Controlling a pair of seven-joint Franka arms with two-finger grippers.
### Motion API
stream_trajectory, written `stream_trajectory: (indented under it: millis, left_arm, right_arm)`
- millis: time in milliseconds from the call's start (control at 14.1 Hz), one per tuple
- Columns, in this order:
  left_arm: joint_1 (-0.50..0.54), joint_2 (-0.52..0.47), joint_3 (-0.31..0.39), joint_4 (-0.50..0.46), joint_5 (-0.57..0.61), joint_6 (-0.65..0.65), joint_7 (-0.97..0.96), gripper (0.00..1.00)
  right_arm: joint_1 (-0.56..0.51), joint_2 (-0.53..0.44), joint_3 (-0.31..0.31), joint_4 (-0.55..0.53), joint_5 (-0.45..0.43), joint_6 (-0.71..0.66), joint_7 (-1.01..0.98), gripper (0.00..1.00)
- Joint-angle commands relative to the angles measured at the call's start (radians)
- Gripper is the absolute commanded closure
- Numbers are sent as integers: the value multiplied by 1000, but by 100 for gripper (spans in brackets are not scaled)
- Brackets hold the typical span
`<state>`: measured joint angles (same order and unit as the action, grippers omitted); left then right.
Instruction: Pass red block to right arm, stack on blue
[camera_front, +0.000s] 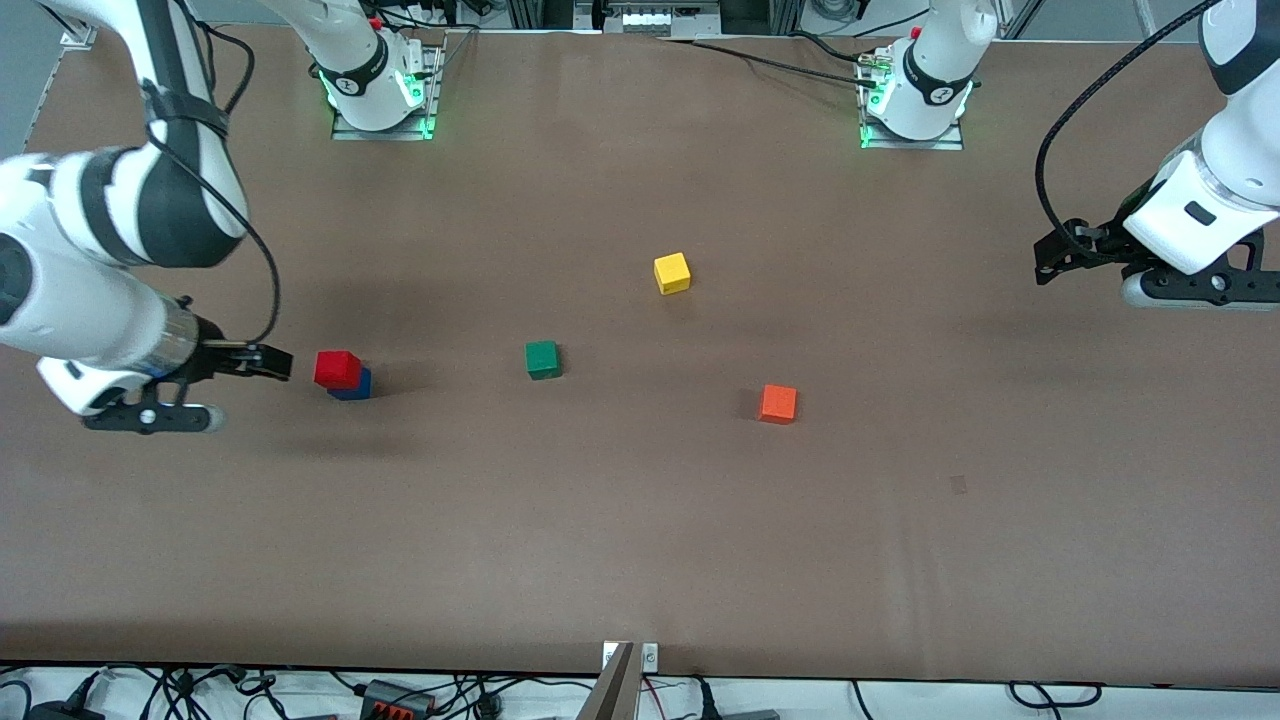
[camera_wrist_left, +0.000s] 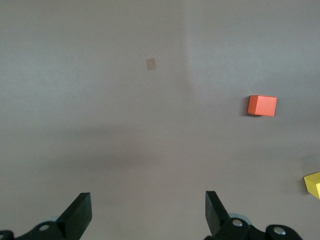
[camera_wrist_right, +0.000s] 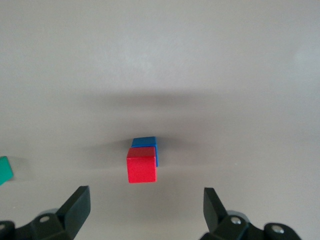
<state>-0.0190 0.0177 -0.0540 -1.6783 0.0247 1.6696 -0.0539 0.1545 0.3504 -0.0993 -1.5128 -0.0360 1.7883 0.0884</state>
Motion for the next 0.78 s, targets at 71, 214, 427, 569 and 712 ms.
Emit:
stream_trajectory:
  millis: [71,214,427,569,712]
  left_arm:
    - [-2,-10,-1,6,-16,-17,19,0]
    - [-2,-10,-3,6,-16,-17,19,0]
    - [-2,-10,-3,5,-16,-21,19,0]
    - [-2,-10,-3,5,-16,-21,19,0]
    - [-1,-10,-3,5,-17,-21,19,0]
  right_arm:
    - [-21,-30,-13,51,14,-47,-12,0]
    - [-21,-50,-16,54,14,-64,-12,0]
    - [-52,-77,-20,69,22,-76,-15,0]
    - [-78,-93,-23,97,42,-79,-18,0]
    - [-114,-137,-8,109,48,-131,-30,0]
